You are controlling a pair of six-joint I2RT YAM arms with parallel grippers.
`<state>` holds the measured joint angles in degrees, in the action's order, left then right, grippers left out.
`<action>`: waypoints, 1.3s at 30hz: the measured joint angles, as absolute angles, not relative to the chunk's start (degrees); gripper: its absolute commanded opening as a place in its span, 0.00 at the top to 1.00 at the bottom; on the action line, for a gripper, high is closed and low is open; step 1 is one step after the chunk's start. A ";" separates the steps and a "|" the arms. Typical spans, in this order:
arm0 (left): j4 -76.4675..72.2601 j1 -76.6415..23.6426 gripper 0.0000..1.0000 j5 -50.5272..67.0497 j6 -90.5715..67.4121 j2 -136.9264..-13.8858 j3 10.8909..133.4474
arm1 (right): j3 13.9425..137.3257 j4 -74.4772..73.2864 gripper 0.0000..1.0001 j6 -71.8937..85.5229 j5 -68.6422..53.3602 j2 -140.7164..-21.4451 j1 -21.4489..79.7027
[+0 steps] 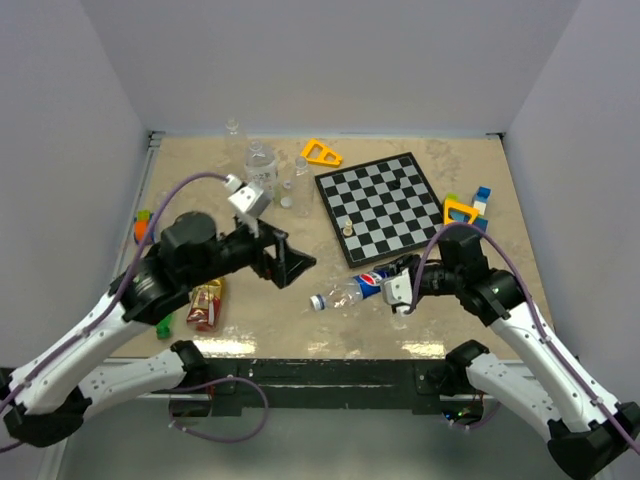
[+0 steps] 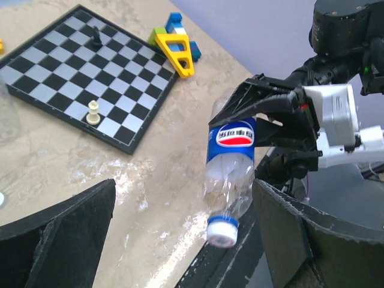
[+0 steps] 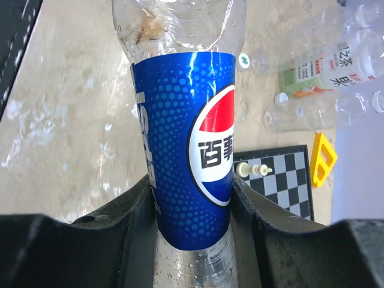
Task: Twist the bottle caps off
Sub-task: Pick up the plastic bottle from the corner of the board.
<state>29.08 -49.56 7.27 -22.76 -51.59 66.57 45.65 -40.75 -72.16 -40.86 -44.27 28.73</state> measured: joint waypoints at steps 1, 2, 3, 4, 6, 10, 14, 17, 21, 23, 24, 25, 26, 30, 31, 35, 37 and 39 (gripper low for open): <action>27.88 -49.56 0.00 6.24 -23.14 -48.27 63.55 | 45.63 -39.46 0.86 -70.02 -42.11 -44.45 28.21; 26.04 -49.54 0.00 5.23 -23.66 -44.12 59.70 | 45.63 -38.28 0.86 -68.10 -43.27 -44.75 27.53; 25.10 -49.54 0.00 4.43 -24.25 -41.30 56.73 | 45.63 -37.15 0.86 -66.35 -44.58 -45.39 26.74; 23.44 -49.52 0.00 3.86 -24.75 -37.06 52.88 | 45.63 -36.25 0.86 -64.95 -45.80 -46.11 25.93; 21.15 -49.54 0.01 3.22 -25.61 -31.81 47.83 | 45.63 -34.87 0.85 -62.70 -47.62 -47.83 24.69; 17.15 -49.52 0.02 2.70 -26.70 -27.59 41.04 | 46.83 -33.10 0.85 -58.08 -50.11 -53.52 22.37; 15.42 -49.54 0.02 2.61 -27.05 -28.21 38.30 | 49.10 -31.66 0.85 -55.40 -50.76 -58.52 20.99; 12.88 -49.54 0.03 2.63 -27.05 -28.86 36.32 | 49.19 -30.68 0.85 -53.41 -50.61 -59.24 20.29; 9.76 -49.54 0.02 2.74 -27.00 -29.45 33.85 | 49.17 -28.40 0.84 -50.83 -50.41 -58.04 19.84; 8.23 -49.54 0.02 2.81 -26.98 -30.06 33.04 | 49.15 -27.29 0.84 -49.78 -50.13 -57.43 19.79; 7.64 -49.54 0.02 2.87 -26.98 -30.41 32.77 | 49.15 -26.89 0.83 -49.45 -50.00 -57.32 19.79; 6.85 -49.54 0.02 2.94 -26.98 -30.81 32.51 | 49.15 -26.46 0.84 -49.10 -49.93 -57.25 19.79; 6.24 -49.54 0.02 2.98 -26.98 -31.05 32.34 | 49.15 -26.17 0.83 -48.93 -49.84 -57.25 19.79; 2.35 -49.54 0.02 3.44 -27.00 -32.05 31.20 | 48.93 -25.56 0.83 -48.42 -48.90 -57.30 19.79; 1.69 -49.54 0.02 3.60 -27.03 -32.18 30.98 | 48.75 -25.52 0.83 -48.38 -48.77 -57.30 19.79; -1.21 -49.54 0.02 4.21 -27.49 -32.73 29.89 | 48.25 -25.32 0.83 -48.01 -47.90 -57.30 19.79; -2.52 -49.54 0.02 4.32 -27.51 -32.88 29.34 | 48.25 -25.17 0.83 -47.97 -47.44 -57.30 19.79; -3.18 -49.54 0.02 4.32 -27.53 -32.93 28.99 | 48.25 -25.12 0.83 -47.97 -47.24 -57.30 19.73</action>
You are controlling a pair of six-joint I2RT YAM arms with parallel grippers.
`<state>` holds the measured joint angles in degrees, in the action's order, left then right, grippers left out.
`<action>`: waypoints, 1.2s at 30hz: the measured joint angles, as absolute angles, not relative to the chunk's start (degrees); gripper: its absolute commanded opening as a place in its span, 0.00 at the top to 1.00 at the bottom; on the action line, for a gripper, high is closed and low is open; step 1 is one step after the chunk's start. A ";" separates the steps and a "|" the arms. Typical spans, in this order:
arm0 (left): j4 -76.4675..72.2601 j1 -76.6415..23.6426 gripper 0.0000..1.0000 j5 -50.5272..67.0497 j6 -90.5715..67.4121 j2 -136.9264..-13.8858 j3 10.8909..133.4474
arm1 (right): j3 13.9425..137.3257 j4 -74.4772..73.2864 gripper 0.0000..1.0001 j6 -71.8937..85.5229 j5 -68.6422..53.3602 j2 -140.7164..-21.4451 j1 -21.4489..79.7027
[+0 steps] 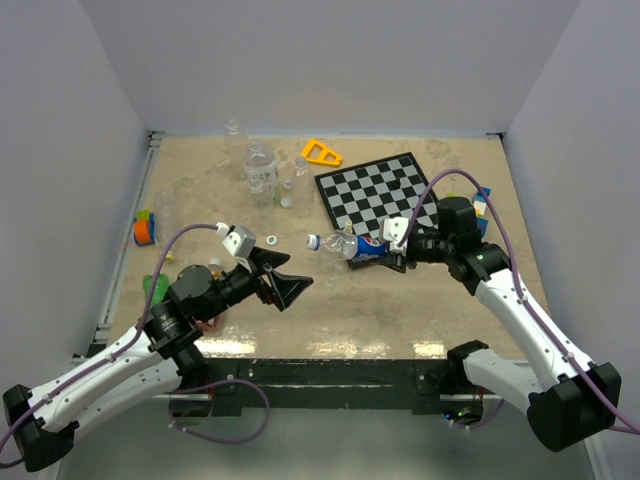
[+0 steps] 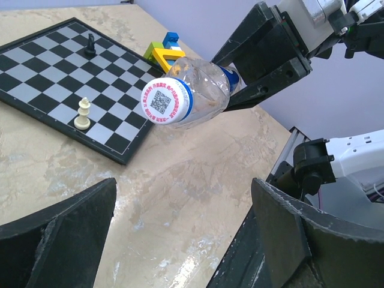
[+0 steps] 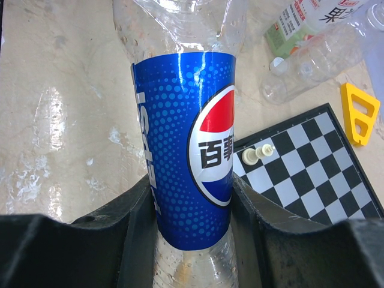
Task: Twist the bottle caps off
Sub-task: Pick up the plastic bottle from the corner of the board.
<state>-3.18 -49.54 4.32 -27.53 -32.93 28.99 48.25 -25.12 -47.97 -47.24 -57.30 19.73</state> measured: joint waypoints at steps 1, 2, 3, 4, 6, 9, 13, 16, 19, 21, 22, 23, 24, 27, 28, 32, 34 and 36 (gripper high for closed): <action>-3.79 -49.54 0.02 4.34 -27.53 -32.93 28.71 | 48.25 -25.12 0.83 -47.97 -47.16 -57.30 19.73; -4.19 -49.54 0.02 4.34 -27.53 -32.93 28.45 | 48.25 -25.12 0.83 -47.97 -47.09 -57.30 19.73; -4.54 -49.54 0.02 4.36 -27.53 -32.93 28.21 | 48.25 -25.10 0.83 -47.97 -47.05 -57.30 19.73; -4.93 -49.54 0.02 4.45 -27.53 -32.99 28.05 | 48.25 -25.08 0.83 -47.97 -47.03 -57.30 19.73; -5.87 -49.54 0.02 4.60 -27.53 -33.45 27.73 | 48.23 -24.97 0.83 -47.97 -47.03 -57.30 19.73; -6.70 -49.54 0.02 5.04 -27.53 -34.24 27.33 | 48.23 -24.82 0.83 -47.97 -47.00 -57.30 19.73; -7.40 -49.54 0.02 5.58 -27.51 -35.33 27.24 | 48.18 -24.82 0.83 -47.97 -47.00 -57.30 19.73; -8.23 -49.54 0.02 5.78 -27.49 -35.48 27.24 | 48.05 -24.80 0.83 -47.97 -46.98 -57.30 19.70; -9.23 -49.54 0.03 5.80 -27.46 -35.94 27.24 | 47.86 -24.82 0.83 -47.99 -46.98 -57.36 19.70; -9.87 -49.54 0.05 5.87 -27.42 -36.67 27.24 | 47.83 -24.82 0.84 -47.99 -46.98 -57.36 19.70; -10.20 -49.54 0.05 5.98 -27.42 -37.23 27.24 | 47.81 -24.80 0.83 -47.99 -46.98 -57.36 19.70; -10.39 -49.54 0.05 6.00 -27.40 -37.85 27.24 | 47.81 -24.80 0.83 -47.99 -46.98 -57.36 19.70; -10.48 -49.54 0.06 6.00 -27.40 -38.35 27.24 | 47.77 -24.80 0.83 -47.99 -46.98 -57.36 19.70; -10.72 -49.54 0.08 5.52 -27.44 -39.66 27.24 | 47.62 -24.82 0.83 -47.99 -46.98 -57.36 19.70; -10.81 -49.54 0.09 5.19 -27.46 -39.79 27.24 | 47.55 -24.80 0.83 -47.99 -46.98 -57.36 19.70; -11.29 -49.54 0.18 3.07 -28.08 -40.21 28.05 | 47.51 -24.80 0.83 -47.99 -46.98 -57.36 19.68; -11.60 -49.52 0.20 2.24 -28.71 -41.10 29.26 | 47.51 -24.80 0.83 -47.99 -46.98 -57.36 19.68; -11.88 -49.54 0.23 1.80 -29.50 -42.28 30.65 | 47.51 -24.80 0.84 -47.99 -46.98 -57.36 19.68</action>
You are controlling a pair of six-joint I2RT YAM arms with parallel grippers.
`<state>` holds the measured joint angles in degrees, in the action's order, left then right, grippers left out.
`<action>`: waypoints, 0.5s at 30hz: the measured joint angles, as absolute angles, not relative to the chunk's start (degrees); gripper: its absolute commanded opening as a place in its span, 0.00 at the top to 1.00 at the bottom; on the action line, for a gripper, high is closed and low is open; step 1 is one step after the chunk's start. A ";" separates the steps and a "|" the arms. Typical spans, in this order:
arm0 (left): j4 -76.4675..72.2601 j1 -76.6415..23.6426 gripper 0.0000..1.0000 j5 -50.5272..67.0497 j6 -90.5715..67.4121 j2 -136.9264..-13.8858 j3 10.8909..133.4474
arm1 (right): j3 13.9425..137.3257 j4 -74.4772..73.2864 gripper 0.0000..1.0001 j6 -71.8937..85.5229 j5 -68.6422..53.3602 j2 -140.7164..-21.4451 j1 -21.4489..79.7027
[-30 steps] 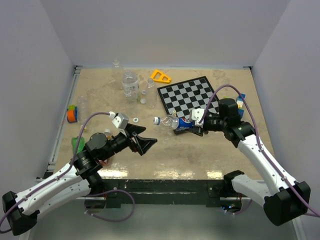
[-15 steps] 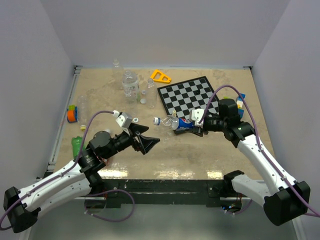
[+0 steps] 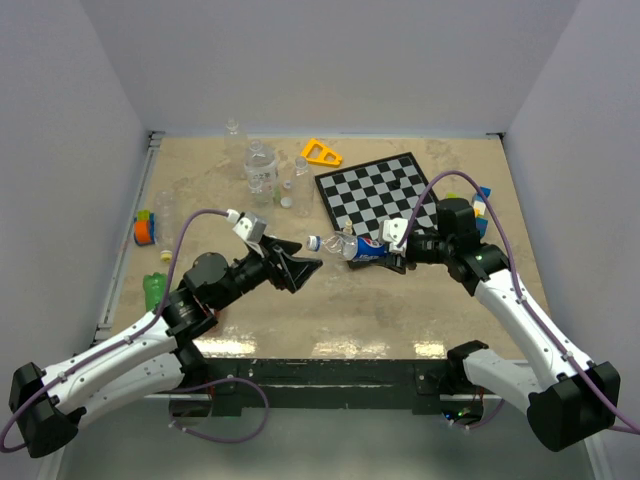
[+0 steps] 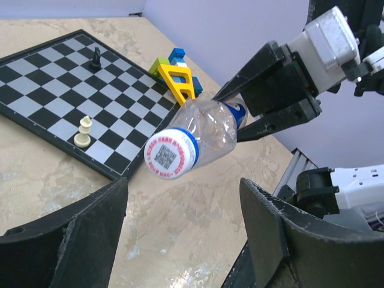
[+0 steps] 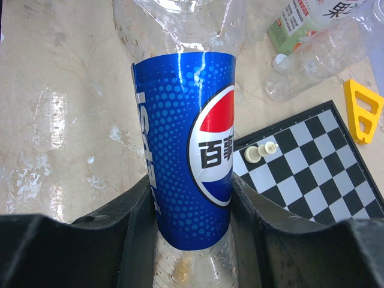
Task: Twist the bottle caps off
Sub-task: Pick up the plastic bottle from the corner of the board.
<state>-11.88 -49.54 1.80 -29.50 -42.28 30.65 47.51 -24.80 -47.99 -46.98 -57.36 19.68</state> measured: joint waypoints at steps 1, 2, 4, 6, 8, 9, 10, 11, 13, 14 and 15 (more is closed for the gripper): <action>-12.19 -49.52 0.24 1.65 -29.69 -42.70 31.11 | 47.51 -24.80 0.84 -48.01 -46.98 -57.36 19.70; -12.67 -49.52 0.25 1.56 -30.13 -43.13 31.59 | 47.51 -24.80 0.84 -48.01 -47.00 -57.36 19.68; -13.06 -49.47 0.28 1.48 -30.94 -43.62 32.14 | 47.51 -24.80 0.84 -48.01 -47.00 -57.36 19.68; -13.34 -49.19 0.32 1.52 -31.51 -44.36 32.77 | 47.51 -24.80 0.84 -48.03 -47.00 -57.36 19.68; -13.63 -48.97 0.34 1.50 -32.18 -45.34 33.32 | 47.48 -24.82 0.84 -48.03 -47.00 -57.36 19.68; -13.69 -48.71 0.36 1.52 -32.42 -46.04 33.69 | 47.48 -24.82 0.84 -48.05 -47.00 -57.36 19.68; -13.72 -48.58 0.39 1.56 -32.58 -46.57 33.95 | 47.48 -24.82 0.84 -48.07 -47.00 -57.36 19.68; -13.74 -48.31 0.40 1.72 -32.77 -47.18 34.24 | 47.48 -24.82 0.84 -48.10 -47.00 -57.36 19.68; -13.93 -47.90 0.43 2.15 -33.52 -48.29 34.59 | 47.48 -24.82 0.84 -48.21 -47.03 -57.36 19.68; -13.96 -47.77 0.45 2.28 -33.65 -48.56 34.61 | 47.48 -24.82 0.84 -48.25 -47.03 -57.36 19.68; -14.09 -47.62 0.46 2.55 -33.91 -48.88 34.61 | 47.48 -24.84 0.84 -48.27 -47.03 -57.36 19.68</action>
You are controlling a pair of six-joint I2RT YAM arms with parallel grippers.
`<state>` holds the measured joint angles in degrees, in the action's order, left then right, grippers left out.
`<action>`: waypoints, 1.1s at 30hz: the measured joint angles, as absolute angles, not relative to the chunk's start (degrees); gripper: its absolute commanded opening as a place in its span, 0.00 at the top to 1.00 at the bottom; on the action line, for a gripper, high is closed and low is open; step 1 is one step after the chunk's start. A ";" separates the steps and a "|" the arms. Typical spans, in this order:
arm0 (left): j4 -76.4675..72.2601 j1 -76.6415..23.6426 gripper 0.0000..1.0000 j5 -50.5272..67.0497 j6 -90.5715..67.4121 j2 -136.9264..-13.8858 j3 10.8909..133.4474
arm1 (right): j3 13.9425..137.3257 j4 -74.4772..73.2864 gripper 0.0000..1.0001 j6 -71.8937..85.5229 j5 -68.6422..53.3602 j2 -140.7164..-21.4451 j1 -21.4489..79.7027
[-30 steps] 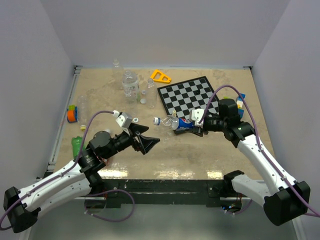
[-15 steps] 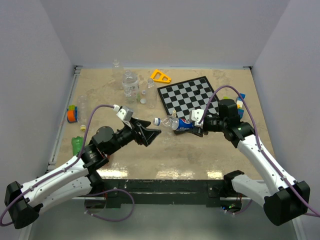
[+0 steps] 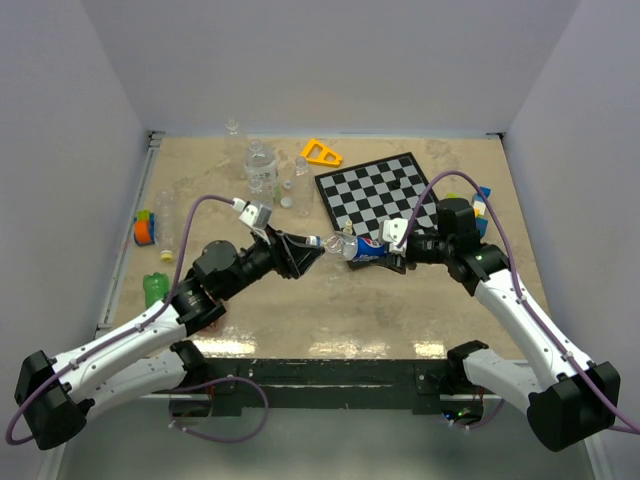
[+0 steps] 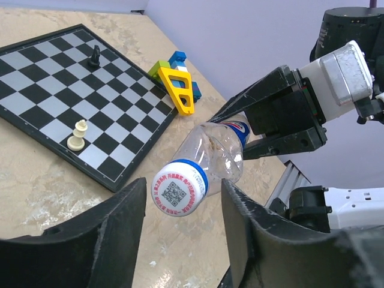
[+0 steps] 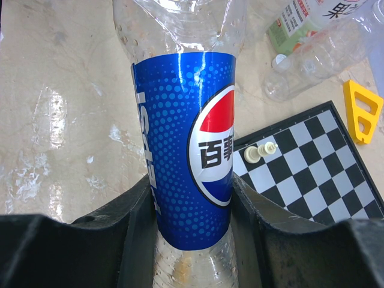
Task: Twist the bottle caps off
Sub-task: Pick up the plastic bottle from the corner of the board.
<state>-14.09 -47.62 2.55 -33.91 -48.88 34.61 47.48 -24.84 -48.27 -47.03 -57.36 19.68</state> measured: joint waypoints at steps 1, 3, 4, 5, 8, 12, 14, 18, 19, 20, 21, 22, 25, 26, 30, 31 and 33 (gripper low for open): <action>-14.11 -47.55 0.48 2.66 -34.06 -49.17 34.61 | 47.48 -24.82 0.84 -48.34 -47.03 -57.36 19.68; -14.28 -47.37 0.53 2.96 -34.48 -49.50 34.61 | 47.48 -24.84 0.84 -48.45 -47.03 -57.36 19.68; -14.57 -47.31 0.57 3.20 -34.89 -49.69 34.61 | 47.48 -24.82 0.84 -48.47 -47.03 -57.36 19.68; -14.90 -47.31 0.60 3.27 -35.00 -49.91 34.61 | 47.48 -24.84 0.84 -48.49 -47.05 -57.36 19.68; -15.73 -46.98 0.84 3.92 -35.97 -50.43 34.61 | 47.48 -24.77 0.83 -48.90 -47.24 -57.36 19.44; -16.32 -46.76 1.00 4.75 -36.69 -51.07 34.65 | 47.37 -24.82 0.79 -49.21 -47.40 -57.36 19.22; -16.29 -46.61 1.00 5.08 -36.82 -51.24 34.65 | 47.31 -24.86 0.70 -49.41 -47.37 -57.36 19.18; -16.27 -46.52 1.00 5.48 -36.88 -51.37 34.65 | 47.27 -24.97 0.34 -50.06 -47.37 -57.34 19.16; -16.34 -46.52 1.00 5.63 -36.88 -51.51 34.68 | 47.27 -25.19 0.30 -50.52 -47.35 -57.34 19.18; -16.34 -46.52 1.00 5.78 -36.93 -51.68 34.83 | 47.24 -25.63 0.26 -50.65 -47.35 -57.36 19.31; -16.34 -46.52 1.00 5.89 -36.97 -51.96 34.96 | 47.22 -25.98 0.21 -50.98 -47.48 -57.36 19.57; -16.49 -46.52 1.00 6.02 -37.06 -52.51 35.18 | 47.22 -26.13 0.17 -51.18 -47.53 -57.36 19.90; -17.32 -46.52 1.00 6.83 -37.95 -54.89 35.55 | 47.24 -26.50 0.09 -51.75 -47.66 -57.89 21.41; -17.61 -46.52 1.00 7.09 -38.26 -55.72 35.55 | 47.24 -26.59 0.09 -51.92 -47.66 -58.46 21.98; -19.09 -46.52 1.00 7.49 -39.92 -58.76 35.55 | 47.24 -26.59 0.11 -51.62 -47.51 -60.18 23.59; -19.31 -46.52 1.00 7.49 -40.10 -59.18 35.55 | 47.24 -26.55 0.13 -51.42 -47.48 -60.38 23.90; -20.18 -46.52 1.00 7.46 -41.01 -59.83 35.55 | 47.24 -26.33 0.16 -50.87 -47.35 -60.49 24.53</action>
